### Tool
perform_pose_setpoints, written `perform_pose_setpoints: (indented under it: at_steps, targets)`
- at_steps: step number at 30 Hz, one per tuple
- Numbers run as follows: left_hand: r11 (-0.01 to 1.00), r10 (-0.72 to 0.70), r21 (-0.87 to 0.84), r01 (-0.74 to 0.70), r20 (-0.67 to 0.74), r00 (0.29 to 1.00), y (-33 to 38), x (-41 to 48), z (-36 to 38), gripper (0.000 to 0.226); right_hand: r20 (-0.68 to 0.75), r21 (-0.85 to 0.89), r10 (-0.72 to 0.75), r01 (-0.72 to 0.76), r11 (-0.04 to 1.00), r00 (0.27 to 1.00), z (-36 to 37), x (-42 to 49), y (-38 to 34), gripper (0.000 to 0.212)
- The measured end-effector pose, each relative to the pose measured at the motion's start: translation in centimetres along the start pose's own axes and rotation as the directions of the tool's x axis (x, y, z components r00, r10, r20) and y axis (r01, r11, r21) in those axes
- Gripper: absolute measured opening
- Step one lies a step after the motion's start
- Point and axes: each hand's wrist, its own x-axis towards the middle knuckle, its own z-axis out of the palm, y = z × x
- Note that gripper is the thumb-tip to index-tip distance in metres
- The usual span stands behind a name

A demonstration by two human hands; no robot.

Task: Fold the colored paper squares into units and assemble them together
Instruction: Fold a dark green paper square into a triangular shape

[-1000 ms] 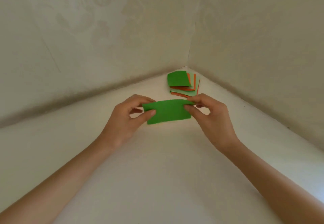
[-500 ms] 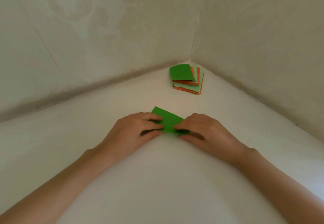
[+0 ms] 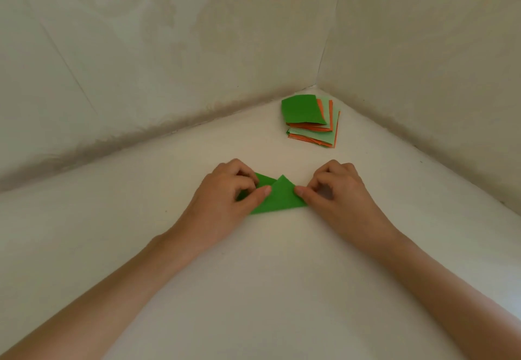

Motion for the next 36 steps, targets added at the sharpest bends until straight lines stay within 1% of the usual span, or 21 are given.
perform_pose_setpoints:
  at_steps: [2, 3, 4, 5, 6, 9, 12, 15, 17, 18, 20, 22, 23, 25, 27, 29, 31, 32, 33, 34, 36]
  targets:
    - [0.994, -0.033, 0.105, 0.031, 0.018, 0.999, 0.3, 0.8, 0.0, 0.013, -0.008, -0.044, 0.021, -0.021, 0.999, 1.000, 0.2, 0.2, -0.4, 0.024]
    - [0.986, -0.057, 0.163, 0.047, 0.057, 0.997, 0.5, 1.1, -0.1, 0.019, -0.003, -0.064, 0.033, -0.033, 0.997, 0.999, 0.3, 0.4, -0.6, 0.025]
    - [0.977, -0.076, 0.206, 0.053, 0.104, 0.992, 0.6, 1.5, -0.1, 0.032, 0.001, -0.078, 0.046, -0.046, 0.996, 0.999, 0.4, 0.6, -0.7, 0.025]
    - [0.972, -0.085, 0.230, 0.052, 0.137, 0.987, 0.6, 1.8, 0.0, 0.039, 0.001, -0.084, 0.057, -0.057, 0.995, 0.998, 0.5, 0.7, -0.7, 0.026]
    - [0.969, -0.075, 0.243, 0.038, 0.145, 0.987, 0.7, 2.1, 0.1, 0.039, -0.008, -0.086, 0.061, -0.062, 0.994, 0.998, 0.5, 0.8, -0.8, 0.027]
    - [0.969, -0.034, 0.249, 0.005, 0.113, 0.993, 1.1, 1.9, 0.6, 0.021, -0.048, -0.080, 0.030, -0.033, 0.996, 0.998, 0.8, 0.8, -0.7, 0.027]
    - [0.964, -0.018, 0.267, -0.016, 0.126, 0.992, 0.9, 1.5, 0.7, 0.027, -0.053, -0.052, -0.014, 0.011, 0.999, 0.999, 0.8, 0.7, -0.5, 0.025]
    - [0.963, -0.019, 0.269, -0.012, 0.113, 0.993, 1.4, 1.3, 0.8, 0.036, -0.059, -0.071, -0.066, 0.062, 0.996, 0.996, 0.8, 0.6, -0.4, 0.023]
    - [0.937, -0.049, 0.350, 0.021, 0.072, 0.996, 1.6, 1.1, 1.0, 0.046, -0.067, -0.089, -0.093, 0.087, 0.992, 0.993, 0.9, 0.5, -0.4, 0.023]
    - [0.921, -0.067, 0.388, 0.040, 0.056, 0.996, 1.6, 1.1, 1.1, 0.048, -0.070, -0.094, -0.105, 0.098, 0.991, 0.992, 0.9, 0.5, -0.3, 0.023]
    - [0.919, -0.094, 0.387, 0.070, 0.042, 0.995, 1.6, 1.0, 1.1, 0.043, -0.073, -0.105, -0.125, 0.117, 0.988, 0.989, 0.9, 0.5, -0.3, 0.022]
    - [0.947, -0.093, 0.312, 0.069, 0.063, 0.994, 1.5, 0.9, 1.0, 0.036, -0.069, -0.090, -0.127, 0.120, 0.989, 0.990, 0.9, 0.5, -0.3, 0.021]
    - [0.971, -0.075, 0.233, 0.058, 0.067, 0.995, 1.5, 0.8, 1.0, 0.032, -0.067, -0.048, -0.115, 0.112, 0.993, 0.991, 0.8, 0.4, -0.3, 0.021]
    - [0.998, -0.057, -0.031, 0.058, 0.042, 0.997, 1.7, 0.7, 0.7, 0.025, -0.063, 0.148, -0.046, 0.055, 0.987, 0.997, 0.5, 0.2, -0.5, 0.028]
    - [0.943, -0.100, -0.319, 0.100, 0.015, 0.995, 2.3, 0.7, 0.2, 0.018, -0.029, 0.405, 0.029, -0.015, 0.914, 0.999, -0.2, 0.2, -0.6, 0.044]
    - [0.852, -0.157, -0.502, 0.150, 0.029, 0.987, 2.8, 0.7, -0.1, 0.015, 0.046, 0.626, 0.051, -0.069, 0.777, 0.998, -1.1, 0.4, -0.7, 0.049]
    - [0.790, -0.178, -0.587, 0.176, 0.055, 0.983, 3.2, 0.7, 0.1, 0.016, 0.145, 0.774, 0.032, -0.134, 0.619, 0.989, -1.8, 0.3, -0.8, 0.040]
    - [0.772, -0.182, -0.609, 0.185, 0.067, 0.981, 3.2, 0.6, 0.3, 0.016, 0.183, 0.812, 0.018, -0.162, 0.560, 0.983, -1.9, 0.3, -1.0, 0.033]
    - [0.757, -0.188, -0.623, 0.198, 0.082, 0.979, 3.3, 0.5, 0.4, 0.017, 0.207, 0.830, 0.009, -0.181, 0.528, 0.978, -1.8, 0.1, -1.1, 0.028]
    - [0.745, -0.192, -0.633, 0.209, 0.096, 0.977, 3.2, 0.5, 0.5, 0.017, 0.212, 0.832, 0.012, -0.187, 0.522, 0.977, -1.7, 0.0, -1.1, 0.024]
    - [0.731, -0.192, -0.646, 0.219, 0.113, 0.975, 3.1, 0.4, 0.5, 0.017, 0.176, 0.816, 0.033, -0.164, 0.555, 0.984, -1.3, -0.2, -1.2, 0.020]
